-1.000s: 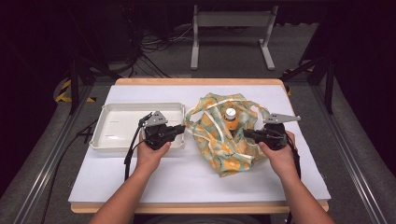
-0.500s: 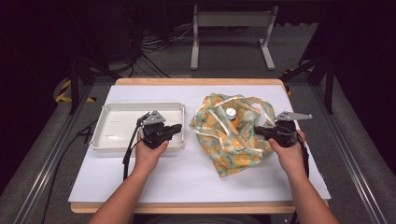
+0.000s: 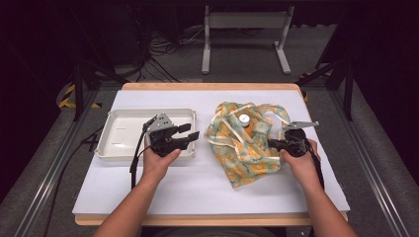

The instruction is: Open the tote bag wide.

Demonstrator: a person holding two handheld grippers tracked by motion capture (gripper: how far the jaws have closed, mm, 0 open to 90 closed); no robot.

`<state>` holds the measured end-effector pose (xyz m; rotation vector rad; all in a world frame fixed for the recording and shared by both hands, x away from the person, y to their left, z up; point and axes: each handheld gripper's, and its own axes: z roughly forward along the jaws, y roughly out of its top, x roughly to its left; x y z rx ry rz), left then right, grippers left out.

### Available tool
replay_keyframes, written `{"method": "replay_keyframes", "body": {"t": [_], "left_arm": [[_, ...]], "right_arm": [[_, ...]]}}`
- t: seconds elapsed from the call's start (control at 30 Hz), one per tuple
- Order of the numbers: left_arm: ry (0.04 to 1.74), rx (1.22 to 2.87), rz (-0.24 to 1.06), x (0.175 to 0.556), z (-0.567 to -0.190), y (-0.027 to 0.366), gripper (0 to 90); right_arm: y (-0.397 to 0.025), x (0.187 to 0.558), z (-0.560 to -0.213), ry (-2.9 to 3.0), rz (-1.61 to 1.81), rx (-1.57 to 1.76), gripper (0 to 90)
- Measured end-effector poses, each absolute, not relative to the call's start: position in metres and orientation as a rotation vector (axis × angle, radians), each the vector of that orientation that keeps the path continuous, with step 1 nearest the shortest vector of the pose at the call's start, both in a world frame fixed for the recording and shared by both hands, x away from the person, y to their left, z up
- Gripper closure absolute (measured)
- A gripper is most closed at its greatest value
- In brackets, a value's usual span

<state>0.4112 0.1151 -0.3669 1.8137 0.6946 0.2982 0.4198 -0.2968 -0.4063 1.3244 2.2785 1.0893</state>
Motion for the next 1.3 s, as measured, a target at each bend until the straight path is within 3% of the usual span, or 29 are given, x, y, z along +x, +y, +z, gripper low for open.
{"method": "replay_keyframes", "body": {"t": [0.23,0.63,0.83,0.93,1.03,1.3], "left_arm": [[0.645,1.770,0.263,0.409,-0.350,0.104,35.6],[0.608,1.816,0.299,0.415,-0.334,0.068,32.5],[0.634,1.881,0.307,0.423,-0.338,0.056,42.8],[0.658,1.925,0.337,0.424,-0.340,0.054,65.6],[0.684,1.934,0.349,0.425,-0.342,0.056,82.2],[0.759,1.931,0.373,0.426,-0.352,0.076,84.0]], "right_arm": [[-0.296,0.419,-0.405,2.276,1.096,1.318,90.0],[-0.294,0.418,-0.403,2.276,1.110,1.300,90.0],[-0.294,0.418,-0.402,2.272,1.118,1.298,90.0],[-0.294,0.417,-0.402,2.269,1.123,1.298,90.0],[-0.295,0.417,-0.401,2.263,1.123,1.296,90.0],[-0.300,0.417,-0.400,2.252,1.123,1.306,90.0]]}}
